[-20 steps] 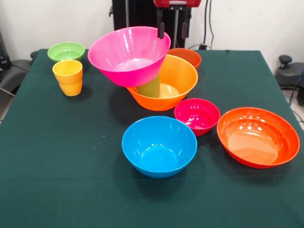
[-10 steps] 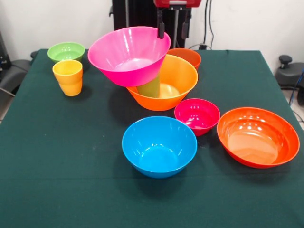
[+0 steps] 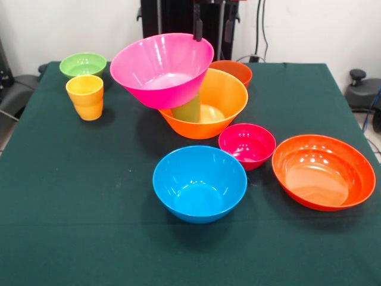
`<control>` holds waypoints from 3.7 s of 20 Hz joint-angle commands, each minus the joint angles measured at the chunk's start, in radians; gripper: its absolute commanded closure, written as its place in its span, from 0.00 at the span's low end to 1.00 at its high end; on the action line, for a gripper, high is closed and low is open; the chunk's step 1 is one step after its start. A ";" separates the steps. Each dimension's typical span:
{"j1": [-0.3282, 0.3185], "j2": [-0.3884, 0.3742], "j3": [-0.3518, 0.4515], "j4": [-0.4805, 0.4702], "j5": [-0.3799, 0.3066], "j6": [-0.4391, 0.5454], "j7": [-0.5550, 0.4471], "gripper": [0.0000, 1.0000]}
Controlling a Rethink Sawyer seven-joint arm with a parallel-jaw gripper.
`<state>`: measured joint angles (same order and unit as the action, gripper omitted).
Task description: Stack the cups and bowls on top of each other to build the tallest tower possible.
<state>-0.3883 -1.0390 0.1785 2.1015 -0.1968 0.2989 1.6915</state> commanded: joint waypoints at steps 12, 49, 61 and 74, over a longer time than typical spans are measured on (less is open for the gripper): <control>0.001 0.082 0.021 -0.070 -0.054 0.010 0.057 1.00; 0.112 0.283 -0.079 -0.232 -0.080 -0.095 0.089 0.00; 0.087 0.296 -0.058 -0.209 -0.068 -0.130 0.065 0.00; 0.054 0.125 0.047 -0.079 -0.005 -0.066 0.077 0.00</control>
<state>-0.3320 -0.8571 0.1023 1.9649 -0.1973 0.2108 1.6915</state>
